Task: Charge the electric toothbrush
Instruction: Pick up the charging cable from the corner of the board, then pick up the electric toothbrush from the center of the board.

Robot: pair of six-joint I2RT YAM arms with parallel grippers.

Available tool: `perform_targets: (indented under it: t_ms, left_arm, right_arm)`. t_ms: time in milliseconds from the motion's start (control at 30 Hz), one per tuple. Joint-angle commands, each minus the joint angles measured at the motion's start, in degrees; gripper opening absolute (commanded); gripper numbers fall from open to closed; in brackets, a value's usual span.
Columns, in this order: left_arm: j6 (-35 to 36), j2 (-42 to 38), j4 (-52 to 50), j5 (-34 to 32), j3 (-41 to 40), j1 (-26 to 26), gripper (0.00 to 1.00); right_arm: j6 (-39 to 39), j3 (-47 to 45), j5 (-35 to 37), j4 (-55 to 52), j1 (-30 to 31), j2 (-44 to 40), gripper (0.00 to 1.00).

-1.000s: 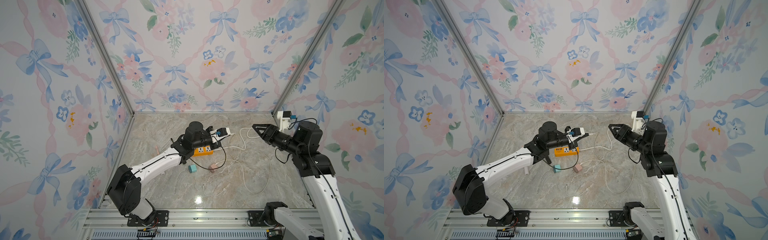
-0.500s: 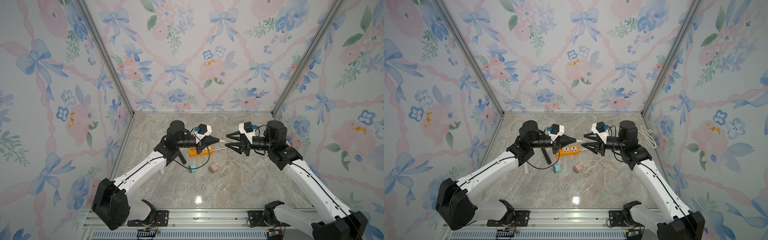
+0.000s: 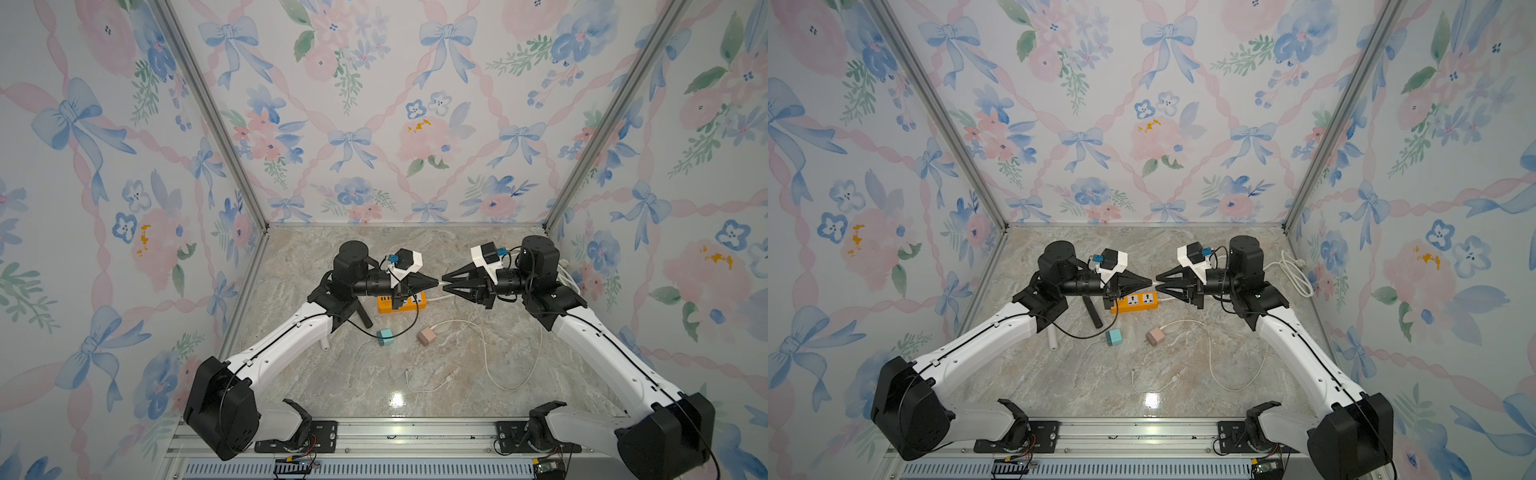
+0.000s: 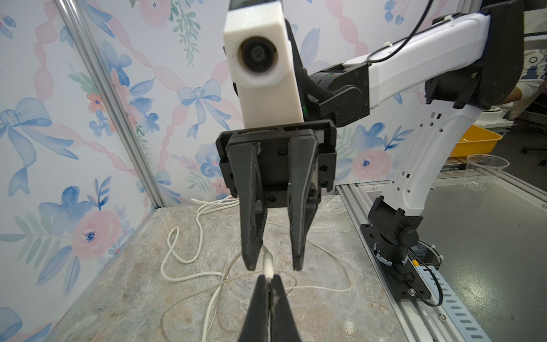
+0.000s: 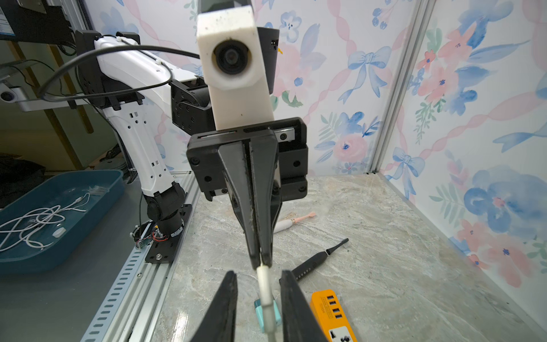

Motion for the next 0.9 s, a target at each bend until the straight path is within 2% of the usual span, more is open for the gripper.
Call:
perform_targets:
  t_ms: [0, 67, 233, 333, 367, 433, 500, 567, 633, 700, 733, 800, 867]
  left_arm:
    - [-0.58, -0.8, -0.14, 1.6, 1.03, 0.45, 0.0]
    - [-0.74, -0.6, -0.16, 1.78, 1.04, 0.44, 0.0]
    - [-0.87, -0.42, -0.14, 1.52, 1.18, 0.35, 0.0]
    - [-0.74, -0.51, -0.15, 1.18, 1.12, 0.35, 0.0]
    - [-0.74, -0.63, -0.14, 0.95, 1.01, 0.29, 0.04]
    - [-0.93, -1.21, -0.15, -1.54, 0.36, 0.3, 0.42]
    - [-2.84, -2.92, -0.14, -7.4, -1.32, 0.36, 0.68]
    - [-7.16, -5.93, -0.14, -16.17, -3.75, 0.37, 0.79]
    - [-14.26, -10.05, -0.23, -28.02, -7.35, 0.53, 0.85]
    - [-25.98, -14.39, -2.44, -42.23, -11.15, 0.91, 0.86]
    - [-31.78, -15.85, -4.94, -47.66, -12.11, 1.24, 0.83]
    - [-42.63, -18.35, -10.02, -54.16, -14.79, 2.37, 0.77]
    - [-53.3, -19.88, -13.89, -58.93, -17.89, 3.31, 0.65]
  right_arm:
    - [0.22, 0.29, -2.03, 0.4, 0.68, 1.08, 0.25]
    - [0.69, 0.39, -2.24, 1.2, 0.93, 1.48, 0.2]
    - [1.52, 0.91, -3.08, 1.76, 1.27, 2.14, 0.01]
    - [1.61, 1.09, -3.05, 0.24, 1.25, 1.92, 0.0]
    - [2.34, 1.09, -2.97, 0.42, 1.29, 1.75, 0.0]
    - [6.58, 0.84, -1.51, 2.43, 1.24, 1.23, 0.0]
    - [12.26, 1.23, 1.49, 3.05, 0.94, 0.7, 0.0]
    - [18.7, 2.5, 7.05, 0.4, 0.56, 0.51, 0.0]
    - [22.35, 4.23, 11.82, -5.46, 0.69, 0.4, 0.0]
    - [26.64, 5.67, 18.54, -10.88, 1.07, -0.31, 0.0]
    - [29.15, 5.79, 21.01, -12.14, 1.18, -0.62, 0.0]
    - [34.06, 6.66, 25.92, -15.19, 1.3, -1.29, 0.0]
    - [38.12, 6.57, 29.92, -16.36, 1.55, -2.17, 0.0]
